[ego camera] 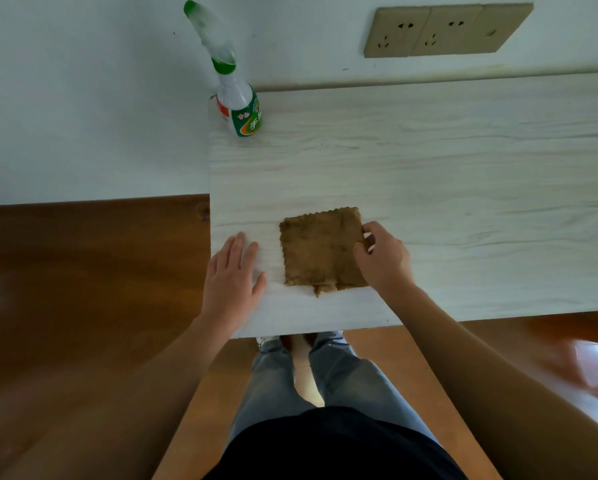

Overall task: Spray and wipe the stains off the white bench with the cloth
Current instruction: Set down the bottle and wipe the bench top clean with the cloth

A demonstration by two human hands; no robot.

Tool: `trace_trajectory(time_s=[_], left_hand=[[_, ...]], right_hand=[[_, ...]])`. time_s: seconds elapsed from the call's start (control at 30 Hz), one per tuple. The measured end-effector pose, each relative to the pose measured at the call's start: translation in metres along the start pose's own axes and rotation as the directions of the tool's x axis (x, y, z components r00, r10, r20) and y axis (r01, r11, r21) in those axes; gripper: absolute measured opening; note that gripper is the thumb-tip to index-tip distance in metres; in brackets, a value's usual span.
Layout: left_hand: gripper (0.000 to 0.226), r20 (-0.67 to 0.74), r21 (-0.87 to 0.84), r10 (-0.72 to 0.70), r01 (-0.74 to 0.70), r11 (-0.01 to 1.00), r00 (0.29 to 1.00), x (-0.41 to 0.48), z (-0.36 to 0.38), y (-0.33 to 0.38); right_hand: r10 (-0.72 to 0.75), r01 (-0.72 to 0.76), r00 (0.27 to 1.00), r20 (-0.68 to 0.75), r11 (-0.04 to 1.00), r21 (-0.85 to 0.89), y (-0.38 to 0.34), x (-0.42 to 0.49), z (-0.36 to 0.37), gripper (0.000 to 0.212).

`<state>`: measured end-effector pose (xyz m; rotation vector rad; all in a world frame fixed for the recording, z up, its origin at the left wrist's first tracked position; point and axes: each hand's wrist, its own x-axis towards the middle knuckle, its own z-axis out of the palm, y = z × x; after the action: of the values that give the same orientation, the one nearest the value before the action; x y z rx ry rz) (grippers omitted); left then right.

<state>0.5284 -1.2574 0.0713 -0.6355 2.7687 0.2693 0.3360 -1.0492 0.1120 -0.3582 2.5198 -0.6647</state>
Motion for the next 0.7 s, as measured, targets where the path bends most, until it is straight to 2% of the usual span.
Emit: trace_trajectory(time_s=[0.2, 0.3, 0.43, 0.53, 0.63, 0.7], left_hand=[[0.064, -0.012, -0.028, 0.053, -0.054, 0.998, 0.998, -0.001, 0.0, -0.009], [0.064, -0.01, -0.04, 0.074, -0.074, 0.996, 0.997, -0.002, 0.0, -0.013], [0.066, -0.008, -0.062, 0.091, -0.091, 0.994, 0.996, 0.0, 0.0, -0.017], [0.062, -0.058, -0.072, 0.116, -0.12, 0.99, 0.992, -0.001, 0.005, -0.021], [0.063, -0.107, -0.067, 0.128, -0.136, 0.989, 0.986, -0.002, 0.011, -0.023], [0.063, -0.122, -0.068, 0.126, -0.135, 0.989, 0.985, -0.001, 0.013, -0.024]], right_hand=[[-0.044, 0.058, 0.987, -0.153, 0.994, 0.091, -0.036, -0.01, -0.028, 0.027], [-0.096, 0.116, 0.979, -0.178, 0.987, 0.109, -0.058, -0.019, -0.038, 0.028], [-0.181, 0.193, 0.974, -0.136, 0.978, 0.076, -0.08, -0.026, -0.027, 0.028], [-0.232, 0.235, 0.972, -0.039, 0.963, 0.128, -0.087, -0.026, 0.002, 0.032], [-0.226, 0.213, 0.973, 0.05, 0.959, 0.186, -0.083, -0.022, 0.029, 0.033], [-0.166, 0.154, 0.984, 0.064, 0.975, 0.159, -0.073, -0.016, 0.041, 0.029]])
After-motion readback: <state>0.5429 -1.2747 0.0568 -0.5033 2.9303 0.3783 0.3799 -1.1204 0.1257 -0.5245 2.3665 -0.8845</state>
